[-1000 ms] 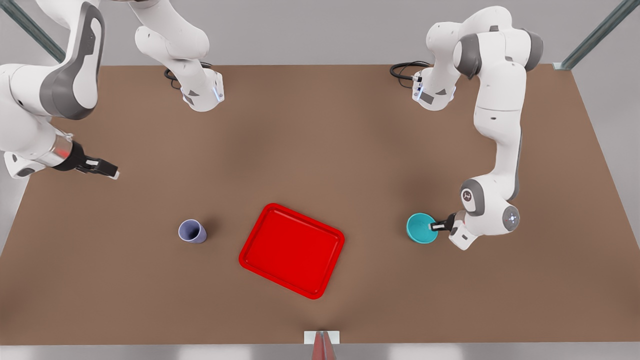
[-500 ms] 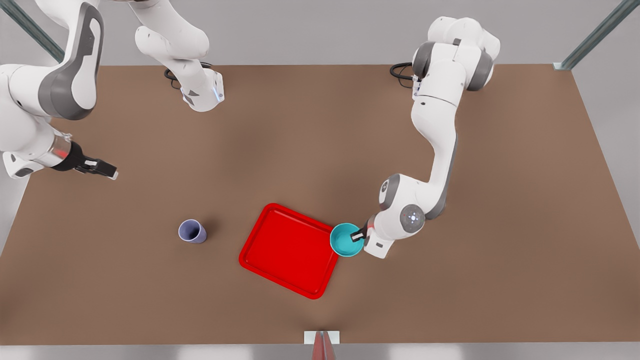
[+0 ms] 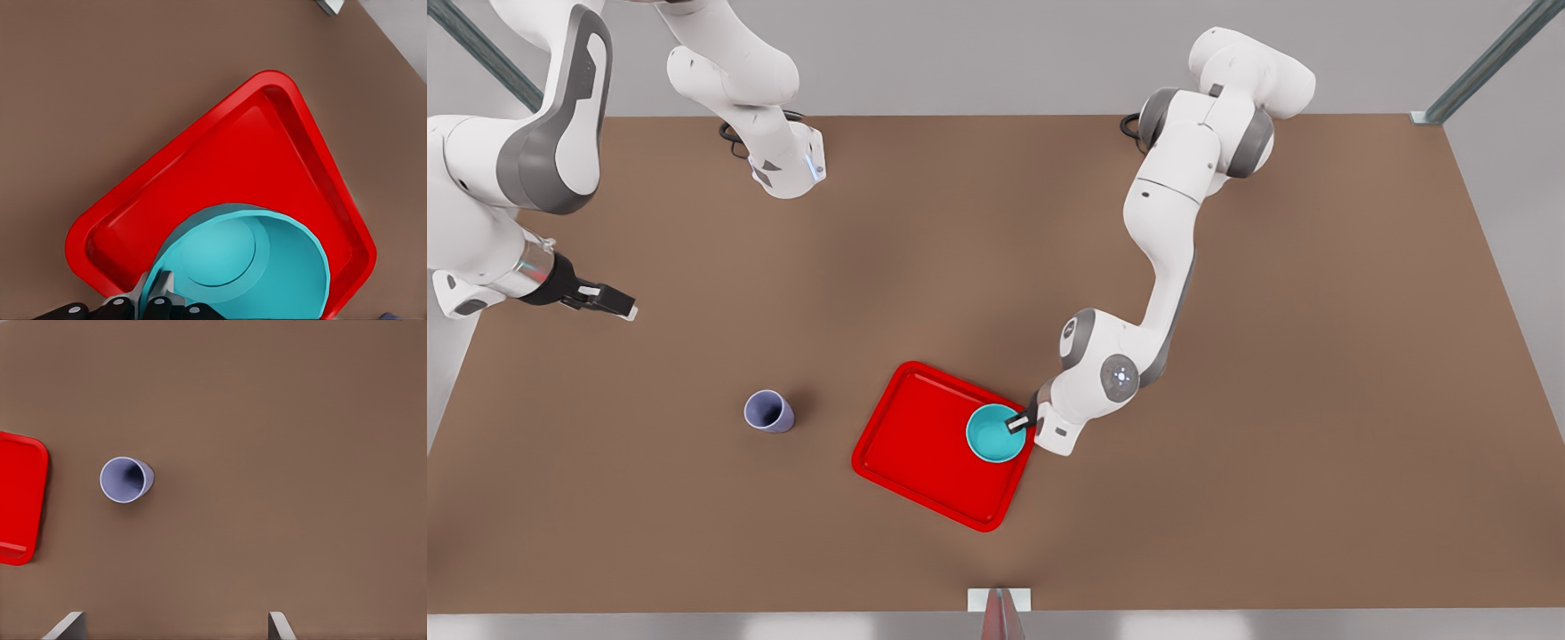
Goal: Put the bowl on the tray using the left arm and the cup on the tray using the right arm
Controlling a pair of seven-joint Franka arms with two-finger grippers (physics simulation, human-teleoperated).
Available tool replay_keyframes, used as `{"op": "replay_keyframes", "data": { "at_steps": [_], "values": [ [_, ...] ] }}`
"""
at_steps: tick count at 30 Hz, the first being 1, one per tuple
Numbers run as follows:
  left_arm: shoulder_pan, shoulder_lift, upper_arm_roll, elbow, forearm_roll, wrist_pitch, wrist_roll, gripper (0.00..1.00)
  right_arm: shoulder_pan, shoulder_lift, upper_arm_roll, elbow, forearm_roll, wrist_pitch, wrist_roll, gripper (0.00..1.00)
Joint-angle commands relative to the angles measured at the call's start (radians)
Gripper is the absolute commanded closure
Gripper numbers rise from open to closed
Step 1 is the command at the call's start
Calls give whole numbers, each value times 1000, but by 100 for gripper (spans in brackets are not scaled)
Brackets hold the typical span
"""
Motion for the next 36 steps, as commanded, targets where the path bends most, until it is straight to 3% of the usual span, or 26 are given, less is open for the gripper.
{"op": "replay_keyframes", "data": {
  "at_steps": [1, 2, 3, 5, 10, 11, 13, 14, 17, 19, 21, 22, 28, 31, 36],
  "values": [
    [-1, 0, 0, -1, -112, 2, 5, 79, 1, 0, 0, 0, 0, 0, -1, 0],
    [-1, 0, 0, -1, -112, 5, 7, 79, 1, 0, 0, 0, 0, 0, -1, 0],
    [-1, 0, 0, 1, -112, 2, 13, 70, 1, 5, 0, 0, 0, 0, -1, 0],
    [-1, 0, 1, 1, -112, 2, 19, 0, 1, 5, 0, 2, 0, 3, -1, 0],
    [-6, 0, 6, -1, -109, 5, 22, 0, 1, 5, 0, 2, 0, 3, -1, 0],
    [-3, -15, 33, -1, -23, -76, 45, 0, 1, 5, 0, 2, 0, 3, -1, 0],
    [-1, -217, 168, -2, 385, -574, 246, 0, 1, 5, 0, 2, 0, 3, -1, 0],
    [6, -302, 181, -4, 506, -722, 344, 0, 1, 5, 0, 2, 2, 3, -1, 0],
    [84, -491, 182, -8, 595, -965, 619, 0, 1, 5, 0, 0, 2, 5, -1, 0],
    [130, -529, 178, -13, 605, -1003, 665, 0, 1, 5, 0, 0, 2, 3, -4, 0],
    [387, -631, -107, -98, 684, -980, 666, 0, 1, 5, 0, -2, 2, 3, -4, 0],
    [391, -684, -108, -172, 692, -913, 668, 0, 1, 5, 0, -2, 0, 3, -5, 0],
    [393, -652, -82, -159, 692, -910, 663, 0, -2, 44, -2, -3, -2, 5, -15, 0],
    [394, -633, -37, -132, 692, -902, 665, 0, -29, 124, -8, -133, 3, 193, -73, 0],
    [394, -598, -9, -123, 692, -864, 663, 0, -22, 216, -2, -193, 6, 357, -124, 0]
  ]
}}
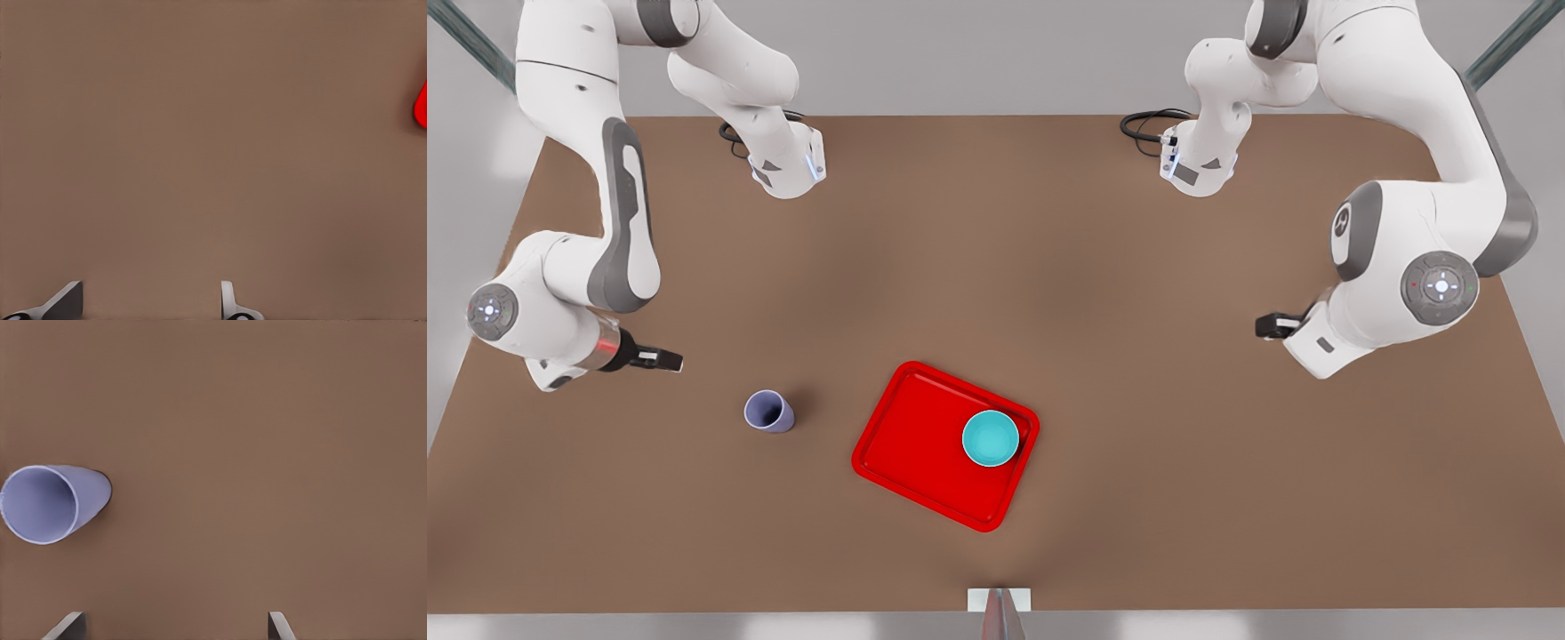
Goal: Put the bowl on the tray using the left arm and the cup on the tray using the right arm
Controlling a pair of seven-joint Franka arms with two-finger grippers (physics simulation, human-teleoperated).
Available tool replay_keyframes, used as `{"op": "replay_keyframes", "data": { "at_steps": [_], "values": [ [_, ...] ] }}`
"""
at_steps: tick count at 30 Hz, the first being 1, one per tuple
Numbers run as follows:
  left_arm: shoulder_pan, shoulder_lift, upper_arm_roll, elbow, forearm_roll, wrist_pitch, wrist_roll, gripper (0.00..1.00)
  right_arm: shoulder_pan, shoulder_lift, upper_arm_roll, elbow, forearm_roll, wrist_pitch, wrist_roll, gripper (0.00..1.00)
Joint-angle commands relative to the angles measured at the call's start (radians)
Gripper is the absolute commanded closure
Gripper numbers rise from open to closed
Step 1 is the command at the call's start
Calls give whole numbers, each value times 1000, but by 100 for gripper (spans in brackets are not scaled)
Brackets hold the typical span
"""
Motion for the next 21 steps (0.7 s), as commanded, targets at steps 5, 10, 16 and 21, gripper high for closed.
{"op": "replay_keyframes", "data": {
  "at_steps": [5, 10, 16, 21],
  "values": [
    [0, 12, 0, 0, -6, 1, 0, 0, 46, 97, 98, 54, 19, 74, 146, 0],
    [0, 23, 0, -2, -8, 18, -3, 0, 38, 114, 117, -32, 3, 194, 175, 0],
    [0, 37, 0, 2, -8, 20, -3, 0, 23, 168, 135, -48, 6, 311, 175, 0],
    [0, 35, 0, 2, -8, 20, -3, 0, -11, 186, 189, -57, 5, 352, 213, 0]
  ]
}}
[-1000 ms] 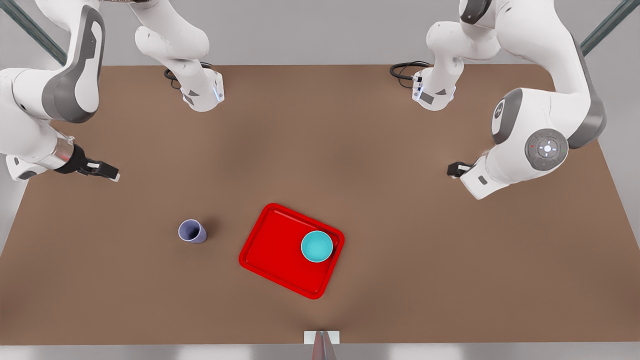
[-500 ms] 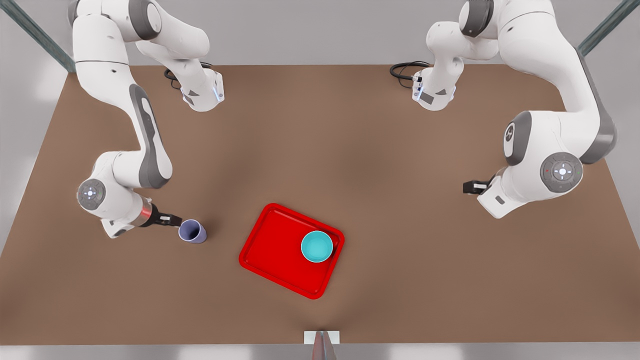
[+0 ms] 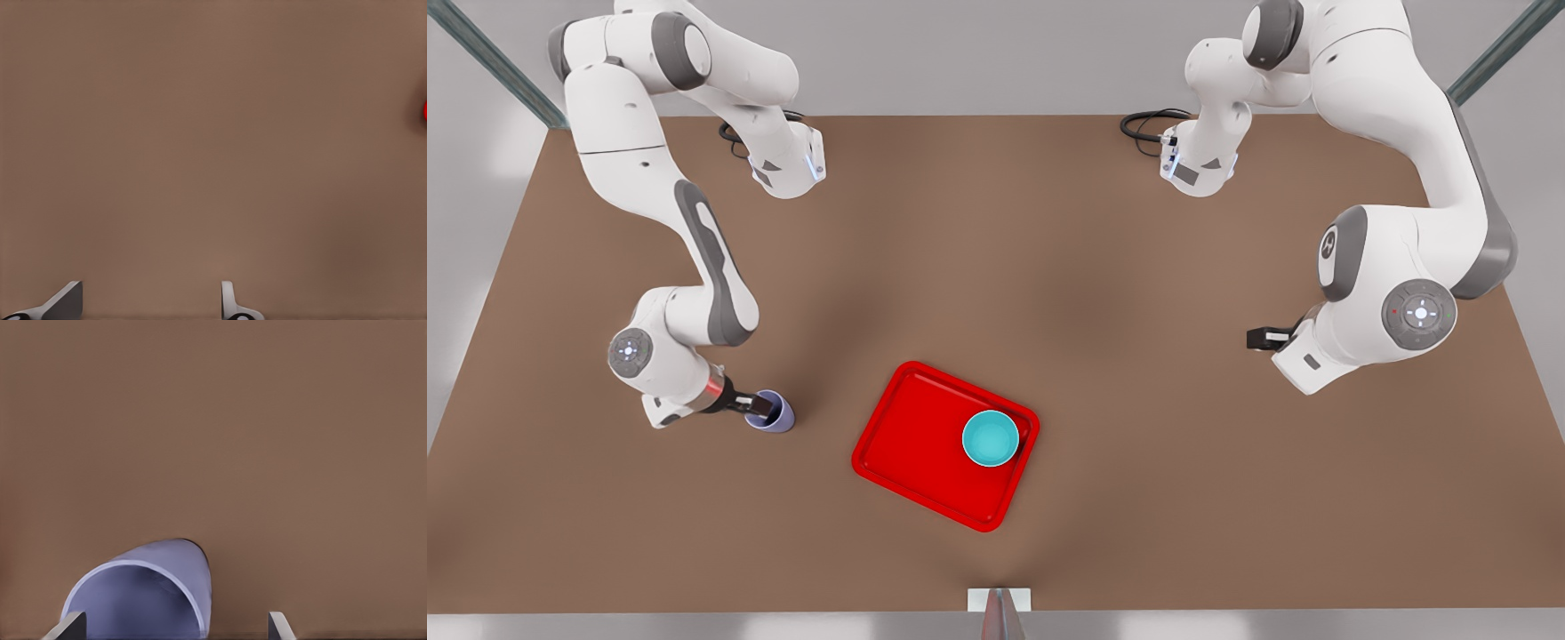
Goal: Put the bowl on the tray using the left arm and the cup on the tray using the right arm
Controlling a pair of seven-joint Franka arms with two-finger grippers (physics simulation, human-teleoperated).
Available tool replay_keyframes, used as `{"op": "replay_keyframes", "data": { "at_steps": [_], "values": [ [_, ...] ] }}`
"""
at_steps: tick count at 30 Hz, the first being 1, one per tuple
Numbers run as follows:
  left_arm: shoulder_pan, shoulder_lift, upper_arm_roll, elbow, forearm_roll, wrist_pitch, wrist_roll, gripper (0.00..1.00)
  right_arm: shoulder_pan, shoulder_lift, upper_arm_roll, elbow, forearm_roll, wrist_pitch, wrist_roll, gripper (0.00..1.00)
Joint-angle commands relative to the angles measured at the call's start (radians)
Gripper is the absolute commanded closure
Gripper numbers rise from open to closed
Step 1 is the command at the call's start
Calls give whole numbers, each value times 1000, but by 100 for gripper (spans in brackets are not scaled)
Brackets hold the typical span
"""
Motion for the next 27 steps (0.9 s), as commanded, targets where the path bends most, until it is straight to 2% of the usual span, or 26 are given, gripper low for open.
{"op": "replay_keyframes", "data": {
  "at_steps": [1, 9, 11, 13, 16, 27],
  "values": [
    [0, -1, 0, 0, 0, 0, 0, 0, 0, 0, 0, -4, 0, 0, 0, 0],
    [0, 1, -1, 5, -2, 2, 0, 0, -9, 1, 0, -40, -2, 1, -11, 0],
    [0, 1, -1, 5, 0, 0, 0, 0, -8, 0, 9, -56, -2, -2, -11, 15],
    [0, 1, -1, 5, 0, 2, 0, 0, -4, 0, 9, -63, -2, -5, -11, 35],
    [0, 1, -1, 5, 0, 11, -2, 0, -3, 10, 9, -59, -2, -2, -12, 48],
    [0, 1, -3, 5, 0, 11, 0, 0, -11, 33, 9, -36, -17, 44, -18, 59]
  ]
}}
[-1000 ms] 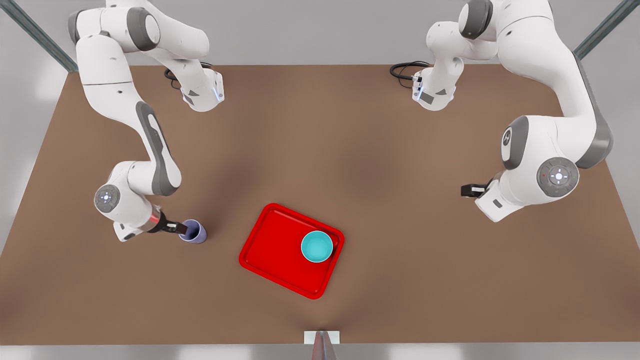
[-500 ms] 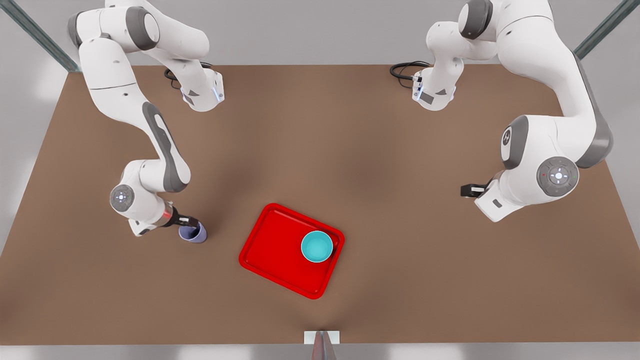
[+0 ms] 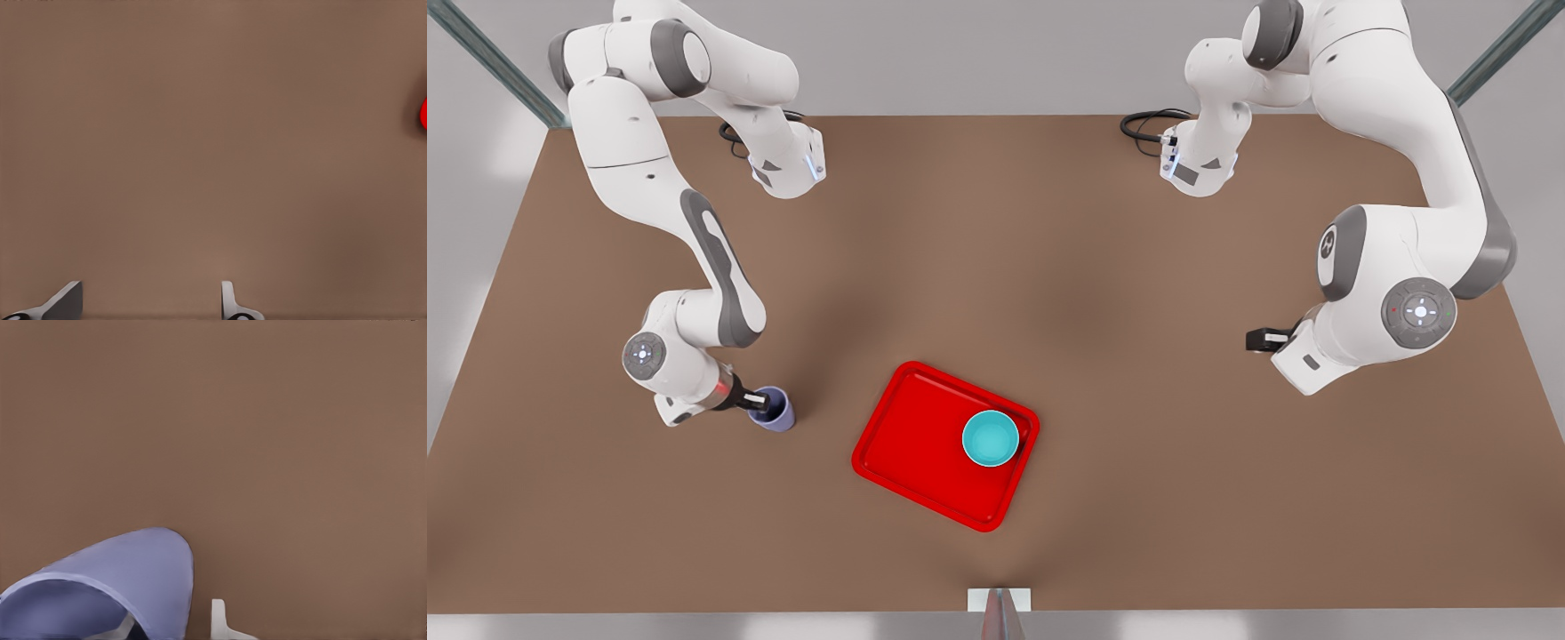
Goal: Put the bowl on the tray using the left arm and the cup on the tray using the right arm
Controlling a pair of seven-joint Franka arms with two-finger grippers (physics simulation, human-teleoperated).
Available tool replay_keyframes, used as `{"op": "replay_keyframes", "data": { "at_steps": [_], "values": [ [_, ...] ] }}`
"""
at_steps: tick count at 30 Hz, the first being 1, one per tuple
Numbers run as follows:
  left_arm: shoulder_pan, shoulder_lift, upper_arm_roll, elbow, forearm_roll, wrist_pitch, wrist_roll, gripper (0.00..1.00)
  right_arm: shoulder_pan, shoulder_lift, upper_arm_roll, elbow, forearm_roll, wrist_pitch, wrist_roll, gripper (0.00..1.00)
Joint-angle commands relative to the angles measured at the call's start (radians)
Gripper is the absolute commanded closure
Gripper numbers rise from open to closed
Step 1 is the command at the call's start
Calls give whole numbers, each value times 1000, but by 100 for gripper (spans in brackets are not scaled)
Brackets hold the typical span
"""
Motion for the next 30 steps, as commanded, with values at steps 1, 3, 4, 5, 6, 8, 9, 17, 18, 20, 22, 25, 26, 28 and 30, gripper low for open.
{"op": "replay_keyframes", "data": {
  "at_steps": [1, 3, 4, 5, 6, 8, 9, 17, 18, 20, 22, 25, 26, 28, 30],
  "values": [
    [0, 0, 0, 0, 0, 0, 0, 0, 0, -2, 2, 1, 0, -1, 1, 60],
    [0, 0, 0, 0, -1, 2, 0, 0, 0, -7, 11, 2, 0, -4, 1, 64],
    [0, 0, 0, 0, 0, 8, 0, 0, 0, -5, 11, 7, 0, -4, 0, 68],
    [0, 0, -2, 0, 0, 8, 0, 0, 2, -5, 11, 8, 0, -2, 1, 76],
    [0, 0, -2, 0, 0, 8, 0, 0, 2, -5, 11, 8, 0, -1, 1, 79],
    [0, 0, -3, 0, 0, 8, 0, 0, 2, -5, 11, 8, 0, 1, 3, 79],
    [0, 0, -3, 0, 0, 9, -2, 0, 0, -5, 11, 8, 0, 2, 3, 79],
    [0, 0, -5, 0, 0, 8, -2, 0, 0, -5, 11, 18, 0, 2, 0, 79],
    [-1, 0, -5, 0, 0, 8, -2, 0, 2, -7, 11, 33, 0, -8, -9, 79],
    [-1, 1, -5, 0, 0, 8, -2, 0, 28, -13, 11, 90, 2, -65, 6, 79],
    [-1, 1, -5, 0, -1, 8, -2, 0, 81, -2, 11, 211, 2, -188, 109, 79],
    [-1, 0, -5, 0, 0, 8, -5, 0, 94, 19, 100, 266, -73, -222, 313, 79],
    [-1, 0, -5, 0, 0, 8, -8, 0, 115, 40, 110, 278, -98, -222, 382, 79],
    [-1, 0, -5, 0, 0, 8, -8, 0, 141, 116, 132, 358, -141, -219, 483, 79],
    [-1, 0, -5, 0, 0, 8, -8, 0, 173, 186, 144, 459, -141, -220, 532, 79]
  ]
}}
